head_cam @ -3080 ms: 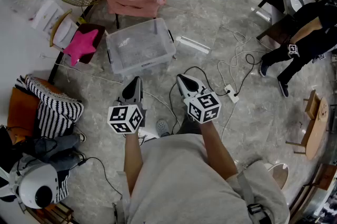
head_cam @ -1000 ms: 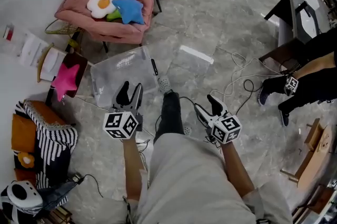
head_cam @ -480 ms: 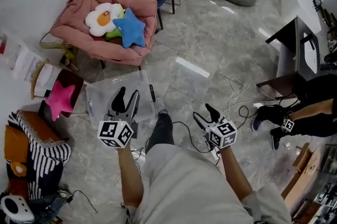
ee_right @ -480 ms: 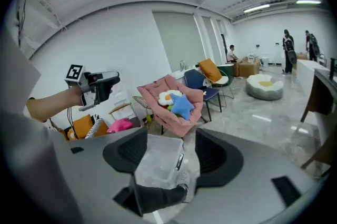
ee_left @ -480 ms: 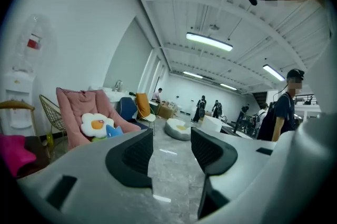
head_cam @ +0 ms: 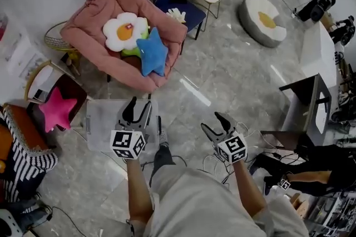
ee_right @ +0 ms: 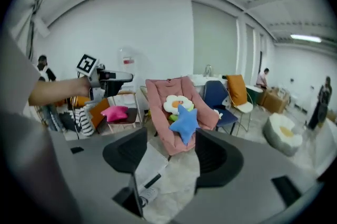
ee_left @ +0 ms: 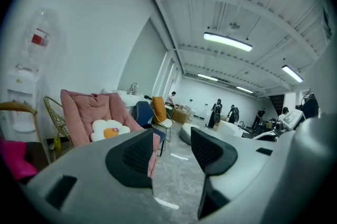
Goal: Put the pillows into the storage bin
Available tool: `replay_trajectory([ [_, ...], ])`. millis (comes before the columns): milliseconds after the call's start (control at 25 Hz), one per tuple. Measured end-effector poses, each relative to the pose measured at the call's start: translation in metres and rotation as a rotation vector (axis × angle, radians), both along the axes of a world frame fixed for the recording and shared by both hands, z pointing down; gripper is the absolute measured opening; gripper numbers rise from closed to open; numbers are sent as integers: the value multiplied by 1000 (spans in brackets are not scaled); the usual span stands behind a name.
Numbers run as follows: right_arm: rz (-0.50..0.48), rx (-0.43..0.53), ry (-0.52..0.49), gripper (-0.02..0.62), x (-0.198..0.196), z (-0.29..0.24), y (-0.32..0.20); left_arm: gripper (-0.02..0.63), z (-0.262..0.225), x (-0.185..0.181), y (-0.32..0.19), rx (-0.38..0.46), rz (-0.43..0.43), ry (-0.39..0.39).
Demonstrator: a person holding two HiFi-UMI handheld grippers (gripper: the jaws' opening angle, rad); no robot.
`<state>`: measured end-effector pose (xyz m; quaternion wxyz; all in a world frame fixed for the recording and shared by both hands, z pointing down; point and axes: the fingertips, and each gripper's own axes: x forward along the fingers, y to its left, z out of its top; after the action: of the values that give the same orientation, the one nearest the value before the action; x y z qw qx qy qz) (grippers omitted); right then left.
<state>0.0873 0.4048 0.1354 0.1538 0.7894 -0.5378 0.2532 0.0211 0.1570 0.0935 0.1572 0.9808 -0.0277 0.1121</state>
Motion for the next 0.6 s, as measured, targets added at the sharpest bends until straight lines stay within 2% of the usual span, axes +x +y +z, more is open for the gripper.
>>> replay_trajectory([
  [80,-63,-19,15,292,11,4,-23,198,7,11,-17,-20,-13,-14],
  [200,-98,-14,-59,295,25,16,-54,198,14,22,-37,-44,-26,-29],
  [280,-163,-21,-76,295,28,21,-73,198,19,20,-49,-45,-39,-46],
  [440,-340,-126,-7,295,54,24,-81,198,32,13,-60,-38,-90,-92],
  [600,-356,-146,-14,295,109,35,-89,198,47,6,-77,-43,-175,-126],
])
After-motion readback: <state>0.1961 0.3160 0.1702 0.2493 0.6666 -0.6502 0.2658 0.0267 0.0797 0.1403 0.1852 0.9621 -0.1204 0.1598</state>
